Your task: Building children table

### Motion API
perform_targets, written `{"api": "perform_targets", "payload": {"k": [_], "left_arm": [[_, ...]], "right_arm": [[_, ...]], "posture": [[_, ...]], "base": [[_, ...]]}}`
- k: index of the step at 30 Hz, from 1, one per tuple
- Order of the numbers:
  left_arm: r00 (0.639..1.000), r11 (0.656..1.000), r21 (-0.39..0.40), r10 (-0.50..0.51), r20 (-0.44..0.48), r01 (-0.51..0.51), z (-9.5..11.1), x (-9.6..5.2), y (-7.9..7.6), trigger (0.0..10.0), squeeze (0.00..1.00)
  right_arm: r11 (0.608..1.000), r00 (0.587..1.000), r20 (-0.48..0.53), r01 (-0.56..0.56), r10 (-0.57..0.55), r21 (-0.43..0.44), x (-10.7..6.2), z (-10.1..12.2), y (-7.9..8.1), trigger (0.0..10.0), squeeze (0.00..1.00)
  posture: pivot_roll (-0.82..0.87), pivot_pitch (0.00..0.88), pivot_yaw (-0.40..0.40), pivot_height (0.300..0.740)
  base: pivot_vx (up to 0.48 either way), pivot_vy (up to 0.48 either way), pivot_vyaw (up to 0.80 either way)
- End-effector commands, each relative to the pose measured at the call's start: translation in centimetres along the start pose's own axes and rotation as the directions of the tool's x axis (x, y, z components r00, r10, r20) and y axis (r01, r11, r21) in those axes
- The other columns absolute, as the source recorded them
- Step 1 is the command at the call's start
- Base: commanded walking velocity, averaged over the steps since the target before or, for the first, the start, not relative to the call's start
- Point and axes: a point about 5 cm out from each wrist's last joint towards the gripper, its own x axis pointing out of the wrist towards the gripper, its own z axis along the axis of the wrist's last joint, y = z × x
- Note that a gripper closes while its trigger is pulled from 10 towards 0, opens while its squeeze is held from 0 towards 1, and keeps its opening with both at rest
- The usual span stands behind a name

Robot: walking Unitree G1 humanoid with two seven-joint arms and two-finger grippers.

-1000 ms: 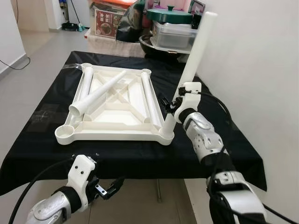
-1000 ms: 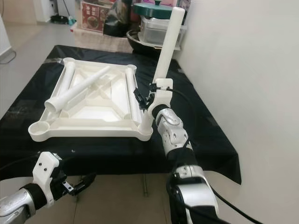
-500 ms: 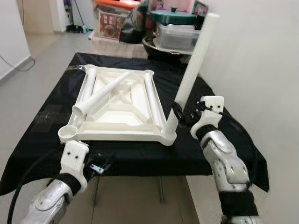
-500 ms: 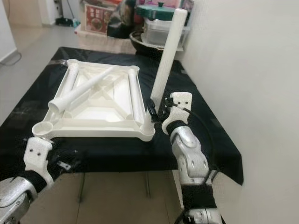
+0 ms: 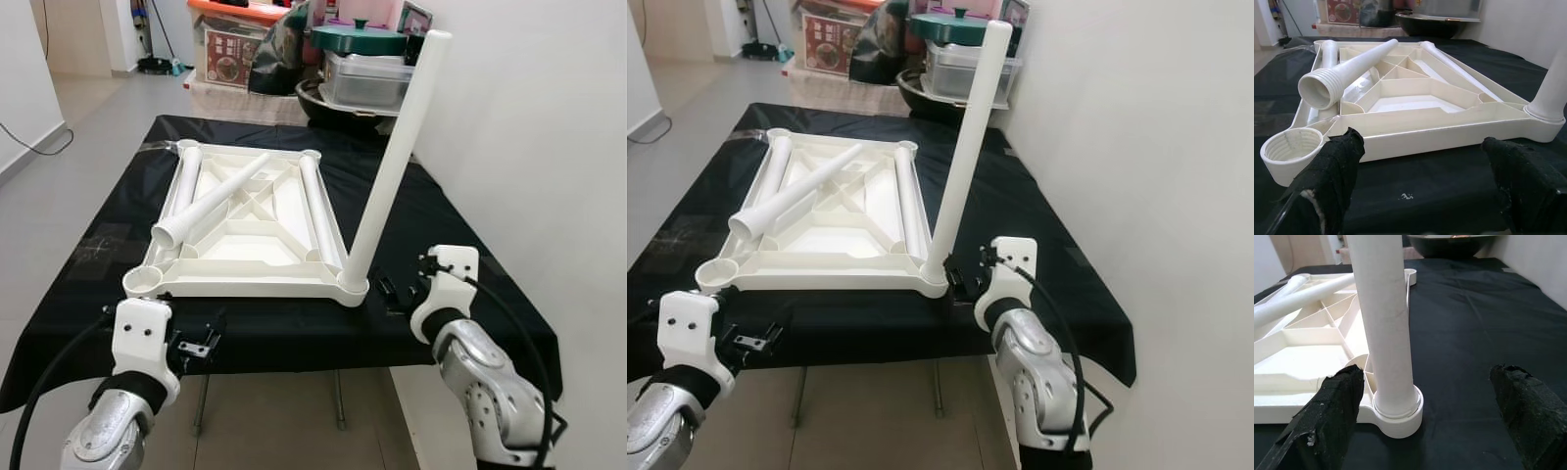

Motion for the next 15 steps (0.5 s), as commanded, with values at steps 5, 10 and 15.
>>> {"api": "perform_targets", "payload": {"k": [5,10,15], "left_arm": [[1.000,1.000,0.001,0.019,0.001,-0.019,0.2,0.7,-0.4,10.0,0.00],[0.999,0.999,-0.004,0.037,0.000,-0.037,0.3,0.9,-0.1,10.0,0.00],[1.000,1.000,0.004,0.031,0.003,-0.031,0.4,1.3,-0.4,10.0,0.00]], "right_arm": [[0.997,0.996,0.044,-0.081,0.081,0.011,-0.8,0.5,0.8,10.0,0.00],[0.995,0.995,0.025,-0.099,0.099,0.023,-0.7,0.4,1.6,10.0,0.00],[0.991,0.991,0.041,-0.129,0.127,0.030,-0.4,0.5,2.1,10.0,0.00]], "posture": [[0.12,0.000,-0.129,0.740],[0.13,0.000,-0.130,0.740],[0.13,0.000,-0.131,0.740]], "base": [[0.000,0.000,0.00],[0.000,0.243,0.00],[0.000,0.480,0.00]]}}
